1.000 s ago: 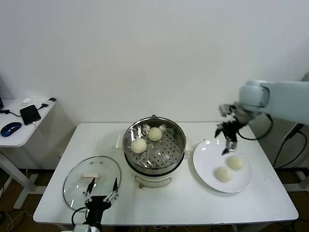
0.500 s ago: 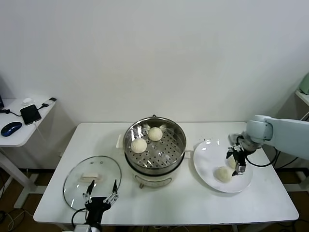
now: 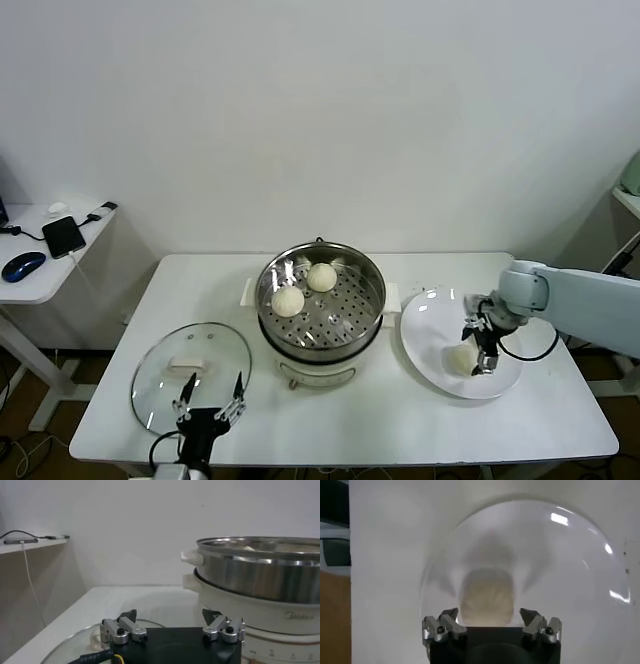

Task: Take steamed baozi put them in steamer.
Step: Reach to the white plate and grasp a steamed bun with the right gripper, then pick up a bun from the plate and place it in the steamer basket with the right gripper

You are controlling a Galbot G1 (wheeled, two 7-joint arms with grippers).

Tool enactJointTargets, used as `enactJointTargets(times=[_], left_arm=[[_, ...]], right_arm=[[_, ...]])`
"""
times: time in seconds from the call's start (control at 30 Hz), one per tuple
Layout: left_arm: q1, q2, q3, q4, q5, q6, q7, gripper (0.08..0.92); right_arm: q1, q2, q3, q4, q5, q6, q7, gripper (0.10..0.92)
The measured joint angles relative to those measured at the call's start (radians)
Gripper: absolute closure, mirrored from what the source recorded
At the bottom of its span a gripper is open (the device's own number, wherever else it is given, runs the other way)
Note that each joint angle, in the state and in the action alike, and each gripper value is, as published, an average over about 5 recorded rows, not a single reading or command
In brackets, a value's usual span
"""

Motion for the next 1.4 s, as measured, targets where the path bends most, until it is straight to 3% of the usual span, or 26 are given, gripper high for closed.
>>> enactJointTargets(times=[0.33,0.8,1.13,1.4], left_arm=[[0.006,-0.001,0.007,-0.005,0.002,-0.001,-0.001,0.177],[0.023,0.008,0.015,-0.024,0.013,-0.007,-0.003,0.177],[0.028,0.015,0.02,-0.031,0.02,-0.007,-0.007,0.177],[0.028,0.009,0.022,-0.036,0.022,-0.004,-0.008,0.177]], right_arm=[[-0.022,-0.002,0.029,-0.004,-0.026,-0.002,0.015,0.364],[0.208,0.031,-0.03,0.016,0.011,0.107,-0.091,0.372],[0.528,0.222,-0.063,0.025,0.123,0.366,-0.232,0.372],[0.571,0.384,-0.036,0.132,0.057,0.542,-0.243,0.372]])
